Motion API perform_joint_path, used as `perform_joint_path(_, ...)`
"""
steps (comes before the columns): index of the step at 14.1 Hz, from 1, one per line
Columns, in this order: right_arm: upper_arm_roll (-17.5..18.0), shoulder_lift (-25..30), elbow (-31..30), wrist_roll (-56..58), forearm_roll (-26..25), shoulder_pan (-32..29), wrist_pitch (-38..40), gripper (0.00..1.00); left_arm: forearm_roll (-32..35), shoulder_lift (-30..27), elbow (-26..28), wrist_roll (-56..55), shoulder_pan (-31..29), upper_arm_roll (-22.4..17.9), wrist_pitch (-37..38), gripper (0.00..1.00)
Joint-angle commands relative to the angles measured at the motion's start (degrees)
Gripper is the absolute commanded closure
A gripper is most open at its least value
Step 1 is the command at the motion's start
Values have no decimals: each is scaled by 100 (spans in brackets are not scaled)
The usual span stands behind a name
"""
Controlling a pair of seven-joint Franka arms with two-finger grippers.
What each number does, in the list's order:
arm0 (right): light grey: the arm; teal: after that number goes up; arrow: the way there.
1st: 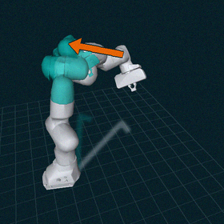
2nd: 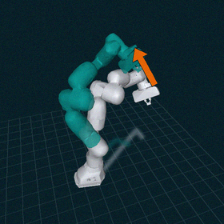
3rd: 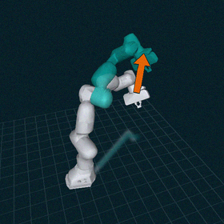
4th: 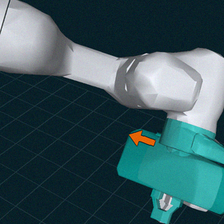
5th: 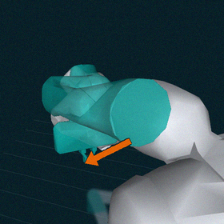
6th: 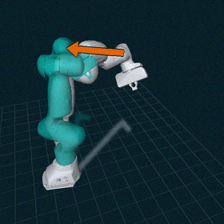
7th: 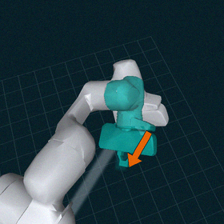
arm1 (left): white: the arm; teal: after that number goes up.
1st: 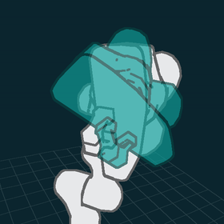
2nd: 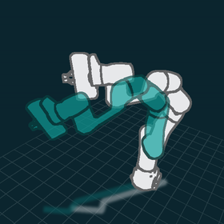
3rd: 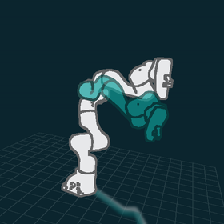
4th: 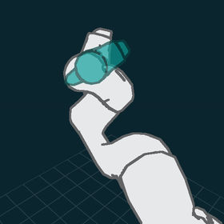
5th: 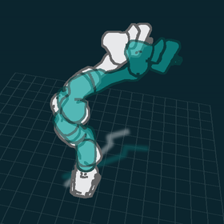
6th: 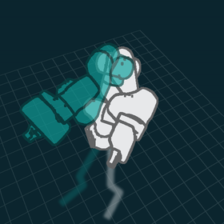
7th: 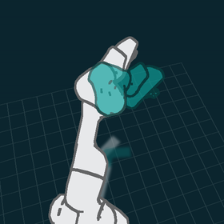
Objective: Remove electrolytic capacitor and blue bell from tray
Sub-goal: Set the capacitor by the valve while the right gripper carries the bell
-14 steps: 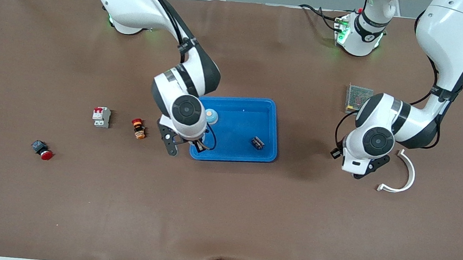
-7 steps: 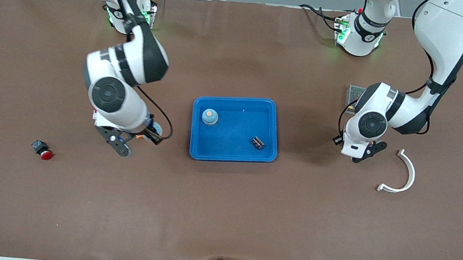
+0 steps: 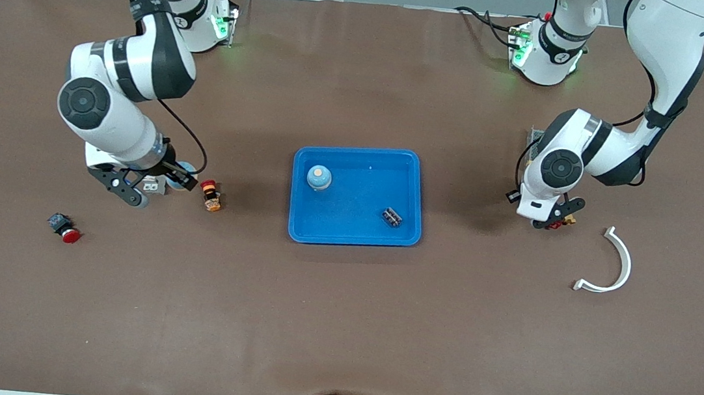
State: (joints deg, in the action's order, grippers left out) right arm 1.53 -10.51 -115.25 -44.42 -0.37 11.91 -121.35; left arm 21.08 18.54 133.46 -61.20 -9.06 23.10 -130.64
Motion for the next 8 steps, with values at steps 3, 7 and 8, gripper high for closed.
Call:
perform_joint_path(3, 85, -100, -568, 135, -25, -241, -1144, 100, 361, -158, 295, 11, -288, 36, -426, 100)
perform_joint_path(7, 76, -451, -525, 179, -112, -408, -1408, 100, 397, -149, 348, 3, -315, 37, -445, 100)
perform_joint_path(8, 76, -548, -498, 275, -121, -470, -1495, 100, 405, -149, 348, 3, -307, 37, -454, 100)
